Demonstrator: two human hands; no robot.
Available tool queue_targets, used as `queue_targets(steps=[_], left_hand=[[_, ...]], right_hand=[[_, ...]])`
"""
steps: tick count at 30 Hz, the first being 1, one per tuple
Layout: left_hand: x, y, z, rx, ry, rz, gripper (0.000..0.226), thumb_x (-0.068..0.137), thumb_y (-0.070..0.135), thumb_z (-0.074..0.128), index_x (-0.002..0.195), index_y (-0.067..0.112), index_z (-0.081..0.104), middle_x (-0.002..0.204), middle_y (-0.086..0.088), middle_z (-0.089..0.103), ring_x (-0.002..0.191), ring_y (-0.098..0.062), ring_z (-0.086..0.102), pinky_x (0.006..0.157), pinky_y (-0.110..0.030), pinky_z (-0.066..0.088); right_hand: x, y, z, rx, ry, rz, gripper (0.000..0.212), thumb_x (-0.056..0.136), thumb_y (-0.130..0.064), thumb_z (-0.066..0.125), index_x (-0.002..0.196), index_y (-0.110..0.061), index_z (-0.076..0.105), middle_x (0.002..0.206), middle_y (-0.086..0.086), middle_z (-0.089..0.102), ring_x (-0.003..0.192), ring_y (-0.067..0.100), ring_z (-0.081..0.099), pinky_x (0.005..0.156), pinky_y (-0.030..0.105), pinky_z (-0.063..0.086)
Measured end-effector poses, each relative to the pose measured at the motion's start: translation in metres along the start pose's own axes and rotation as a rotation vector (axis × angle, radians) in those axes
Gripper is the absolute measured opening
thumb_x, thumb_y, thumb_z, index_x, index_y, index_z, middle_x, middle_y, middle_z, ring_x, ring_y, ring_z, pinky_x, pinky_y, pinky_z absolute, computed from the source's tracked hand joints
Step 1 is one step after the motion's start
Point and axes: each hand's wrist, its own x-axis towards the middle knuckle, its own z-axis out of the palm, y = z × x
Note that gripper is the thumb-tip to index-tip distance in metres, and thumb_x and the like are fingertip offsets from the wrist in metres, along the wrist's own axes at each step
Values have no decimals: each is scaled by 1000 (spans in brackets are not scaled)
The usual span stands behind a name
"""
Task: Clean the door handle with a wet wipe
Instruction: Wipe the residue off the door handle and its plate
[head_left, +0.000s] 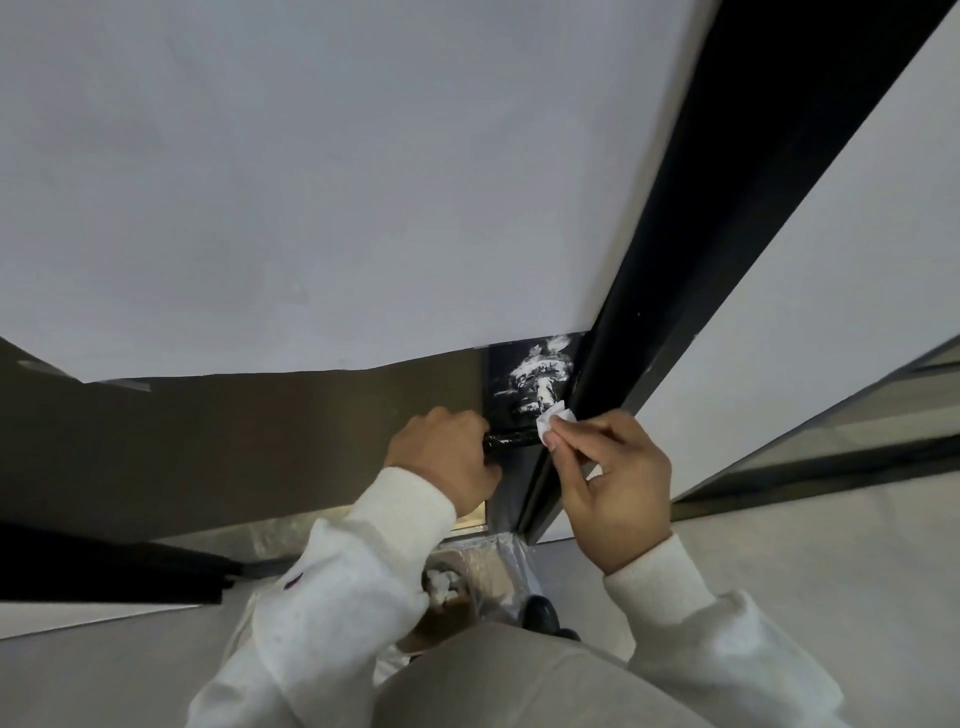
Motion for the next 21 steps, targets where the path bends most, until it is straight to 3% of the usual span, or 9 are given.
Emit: queue_targets(steps=[3, 6, 8, 11, 13, 15, 18, 21], left_hand=[[-1, -1, 1, -1, 13, 5, 17, 82, 38, 60, 93, 26, 65, 84, -2, 52, 90, -33, 61, 75, -37, 54], [-1, -2, 2, -12, 26, 2, 16, 82, 37, 61, 93, 26, 64, 83, -2, 53, 88, -33, 62, 73, -36, 54], [-2, -1, 2, -7, 31, -7, 17, 83, 38, 63, 93, 24, 63, 84, -3, 56, 86, -33, 64, 75, -38, 57], [-2, -1, 2, -4, 37, -26, 26, 82, 44, 63, 97, 23, 65, 90, -5, 62, 86, -34, 64, 77, -40, 58], [-2, 0, 2, -12, 37, -36, 27, 82, 45, 63, 96, 22, 65, 89, -5, 62, 85, -33, 63, 76, -39, 58], [-3, 1, 2, -15, 44, -44, 27, 83, 44, 64, 98, 22, 66, 90, -5, 62, 86, -32, 63, 76, -38, 57], [-5, 2, 2, -11, 68, -46, 24, 85, 39, 63, 102, 22, 66, 94, -7, 60, 94, -34, 63, 78, -38, 55], [-5, 4, 2, 4, 70, -47, 25, 86, 39, 62, 104, 21, 64, 100, -8, 61, 91, -33, 60, 75, -37, 52]], right_hand=[[7, -6, -4, 14, -15, 99, 16, 89, -24, 71, 99, -17, 81, 83, 1, 65, 69, 11, 63, 68, 29, 53], [12, -15, -4, -174, -185, -58, 14, 87, -14, 65, 90, -10, 78, 84, 7, 55, 65, 21, 58, 63, 31, 49], [19, -24, -4, -335, -324, -106, 5, 80, -3, 66, 76, -4, 67, 83, 8, 45, 63, 28, 50, 56, 30, 38], [31, -45, 0, -466, -514, -47, 20, 78, 6, 60, 71, -9, 51, 102, 13, 44, 82, 31, 48, 62, 33, 34], [37, -56, 0, -504, -614, -2, 13, 85, 4, 52, 81, -8, 57, 119, 13, 40, 97, 34, 47, 71, 38, 43], [40, -52, -4, -497, -622, -21, 13, 86, 4, 52, 85, -6, 60, 116, 13, 40, 90, 32, 46, 70, 37, 42], [39, -31, -13, -399, -617, -45, 18, 83, 5, 60, 73, -10, 55, 95, 8, 41, 70, 29, 46, 59, 32, 35], [37, -36, -10, -425, -614, -106, 13, 79, 9, 60, 77, -4, 61, 99, 12, 48, 82, 35, 53, 62, 33, 42]])
